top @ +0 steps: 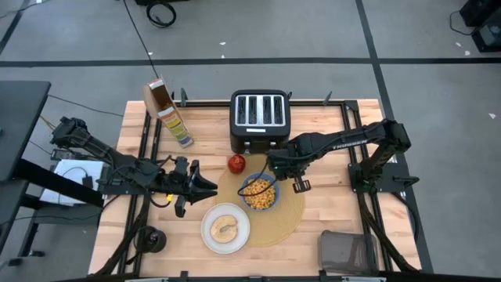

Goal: Arrange a breakfast setting
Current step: Put the cup on the placemat to the top right of the bowl

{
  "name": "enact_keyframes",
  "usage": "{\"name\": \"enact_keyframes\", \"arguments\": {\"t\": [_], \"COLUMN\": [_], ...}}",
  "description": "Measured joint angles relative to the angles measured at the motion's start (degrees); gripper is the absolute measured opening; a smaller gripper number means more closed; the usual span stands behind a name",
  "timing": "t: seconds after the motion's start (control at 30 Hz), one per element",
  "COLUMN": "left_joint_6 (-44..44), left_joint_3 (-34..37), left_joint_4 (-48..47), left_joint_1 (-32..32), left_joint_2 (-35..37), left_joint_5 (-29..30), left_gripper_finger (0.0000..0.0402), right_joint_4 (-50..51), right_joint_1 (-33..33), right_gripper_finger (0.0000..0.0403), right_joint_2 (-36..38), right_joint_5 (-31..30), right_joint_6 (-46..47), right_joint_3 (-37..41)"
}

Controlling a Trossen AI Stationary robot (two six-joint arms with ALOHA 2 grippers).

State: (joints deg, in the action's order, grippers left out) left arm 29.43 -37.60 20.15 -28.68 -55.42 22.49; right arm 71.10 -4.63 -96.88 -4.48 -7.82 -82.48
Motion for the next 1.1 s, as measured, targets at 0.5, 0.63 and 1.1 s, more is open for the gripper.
{"name": "enact_keyframes", "arguments": {"t": [0.5,0.63,1.1], "left_joint_6": [-0.04,0.0,0.37], "left_joint_3": [-0.02,-0.02,-0.02], "left_joint_4": [-0.45,-0.49,-0.47], "left_joint_1": [-0.18,-0.18,-0.18], "left_joint_2": [-0.02,-0.02,-0.02], "left_joint_5": [-0.01,0.01,0.03], "left_gripper_finger": [0.0107,0.0107,0.0107], "right_joint_4": [-1.61,-2.12,-1.79], "right_joint_1": [0.01,0.01,-0.16], "right_gripper_finger": [0.0013,0.0018,0.0098], "right_joint_2": [-0.42,-0.39,-0.37], "right_joint_5": [1.15,1.13,-0.56], "right_joint_6": [1.32,1.6,3.27], "right_joint_3": [1.59,1.6,1.6]}}
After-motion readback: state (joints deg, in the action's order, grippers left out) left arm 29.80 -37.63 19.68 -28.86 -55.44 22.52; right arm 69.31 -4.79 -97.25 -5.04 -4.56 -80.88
